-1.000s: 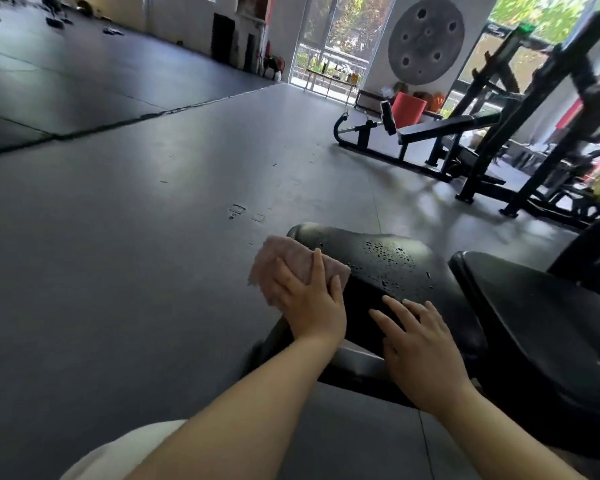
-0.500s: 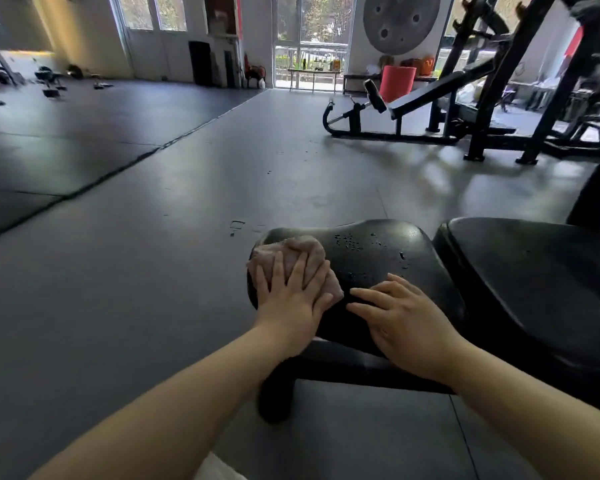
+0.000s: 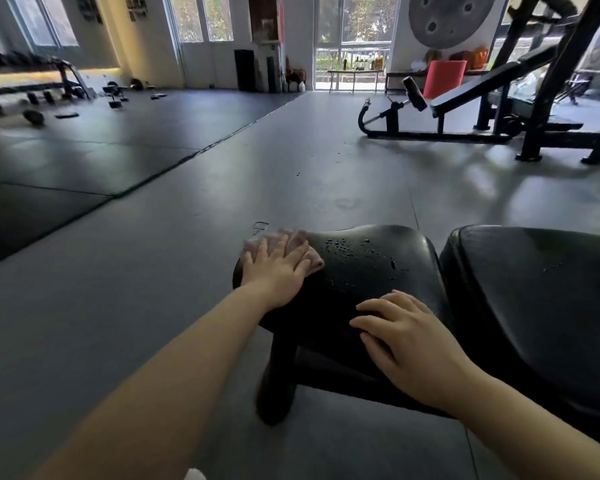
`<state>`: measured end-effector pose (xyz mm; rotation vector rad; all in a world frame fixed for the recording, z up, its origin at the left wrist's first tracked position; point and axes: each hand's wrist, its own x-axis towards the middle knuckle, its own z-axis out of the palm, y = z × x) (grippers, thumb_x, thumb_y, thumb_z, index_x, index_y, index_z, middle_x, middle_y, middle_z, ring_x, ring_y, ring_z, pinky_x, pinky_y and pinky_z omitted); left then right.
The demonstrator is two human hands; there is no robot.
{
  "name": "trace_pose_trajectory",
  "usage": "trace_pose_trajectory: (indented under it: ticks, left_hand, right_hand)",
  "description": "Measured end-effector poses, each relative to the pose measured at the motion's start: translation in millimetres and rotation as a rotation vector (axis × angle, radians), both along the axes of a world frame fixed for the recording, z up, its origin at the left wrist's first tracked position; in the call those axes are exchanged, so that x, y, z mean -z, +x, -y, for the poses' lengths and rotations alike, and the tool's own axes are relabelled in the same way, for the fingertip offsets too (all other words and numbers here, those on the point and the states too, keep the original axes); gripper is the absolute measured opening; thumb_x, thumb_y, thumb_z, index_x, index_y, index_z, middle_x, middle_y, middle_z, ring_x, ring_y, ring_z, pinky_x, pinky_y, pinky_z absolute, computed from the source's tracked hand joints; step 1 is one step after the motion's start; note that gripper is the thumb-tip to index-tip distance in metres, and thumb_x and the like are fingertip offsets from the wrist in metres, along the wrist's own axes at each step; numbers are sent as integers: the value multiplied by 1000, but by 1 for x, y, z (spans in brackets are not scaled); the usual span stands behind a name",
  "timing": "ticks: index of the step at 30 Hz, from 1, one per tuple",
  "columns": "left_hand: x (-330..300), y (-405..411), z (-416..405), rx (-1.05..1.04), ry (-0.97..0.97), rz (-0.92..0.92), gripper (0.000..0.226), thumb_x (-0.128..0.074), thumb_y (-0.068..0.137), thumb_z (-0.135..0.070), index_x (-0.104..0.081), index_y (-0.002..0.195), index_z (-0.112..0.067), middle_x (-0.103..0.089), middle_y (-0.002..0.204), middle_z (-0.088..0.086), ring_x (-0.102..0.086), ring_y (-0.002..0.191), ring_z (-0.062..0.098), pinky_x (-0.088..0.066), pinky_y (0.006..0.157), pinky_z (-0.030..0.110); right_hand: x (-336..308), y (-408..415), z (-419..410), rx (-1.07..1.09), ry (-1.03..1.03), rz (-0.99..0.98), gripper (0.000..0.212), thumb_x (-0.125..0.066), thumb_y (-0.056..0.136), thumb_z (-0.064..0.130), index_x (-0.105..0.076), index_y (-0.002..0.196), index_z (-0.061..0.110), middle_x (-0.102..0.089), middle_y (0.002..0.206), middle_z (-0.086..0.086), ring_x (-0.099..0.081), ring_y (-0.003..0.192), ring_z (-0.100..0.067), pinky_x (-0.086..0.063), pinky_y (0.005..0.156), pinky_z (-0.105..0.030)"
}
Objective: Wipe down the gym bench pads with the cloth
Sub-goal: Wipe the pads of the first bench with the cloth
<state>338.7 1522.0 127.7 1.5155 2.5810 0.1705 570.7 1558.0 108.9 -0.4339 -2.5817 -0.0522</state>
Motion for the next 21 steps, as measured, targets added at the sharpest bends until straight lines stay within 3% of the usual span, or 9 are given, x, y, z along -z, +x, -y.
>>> trace_pose_trajectory:
  ticks: [4, 7, 9, 11, 13, 21]
  left_hand:
    - [18, 45, 29, -59, 63, -15, 51, -4, 97, -50, 8, 147, -40, 21, 155, -6, 20, 142, 30, 14, 112, 54]
    - [36, 75, 42, -32, 68, -75, 71, 30, 67, -64, 29, 132, -36, 37, 142, -8, 25, 140, 32, 10, 113, 56]
    - [36, 72, 40, -11, 59, -81, 68, 24, 68, -63, 30, 131, -39, 38, 142, -10, 26, 140, 32, 12, 112, 57]
    - [27, 59, 35, 7, 57, -75, 59, 0, 89, -63, 18, 141, -44, 27, 152, -12, 23, 141, 31, 15, 109, 56]
    - [17, 39, 26, 14, 68, -68, 54, -17, 96, -57, 3, 145, -47, 13, 158, -9, 16, 143, 30, 12, 109, 57]
    - [2, -31, -26, -166, 26, 41, 54, -18, 95, -59, -13, 147, -45, -6, 159, -1, -4, 144, 32, -5, 115, 48]
  right_hand:
    - [-4, 6, -3, 1, 37, 46, 35, -41, 86, 36, -73, 96, 27, -69, 103, 8, -64, 92, -15, -51, 89, -36]
    - [-5, 11, -7, 15, 32, 64, 37, -39, 85, 40, -73, 97, 29, -69, 103, 11, -65, 91, -13, -51, 87, -35]
    - [-5, 13, -10, 30, -1, 52, 37, -39, 87, 42, -72, 99, 31, -69, 104, 14, -64, 92, -12, -50, 88, -35]
    - [-7, 10, -15, 27, -10, 44, 36, -38, 87, 41, -72, 97, 32, -69, 101, 16, -64, 89, -12, -49, 85, -33]
    - [-9, 9, -16, 27, -26, 34, 35, -39, 87, 40, -72, 94, 32, -69, 98, 17, -64, 85, -12, -49, 83, -31]
    - [-6, 15, -14, 43, -84, 38, 36, -40, 85, 38, -72, 101, 34, -69, 105, 18, -65, 93, -10, -52, 86, -35]
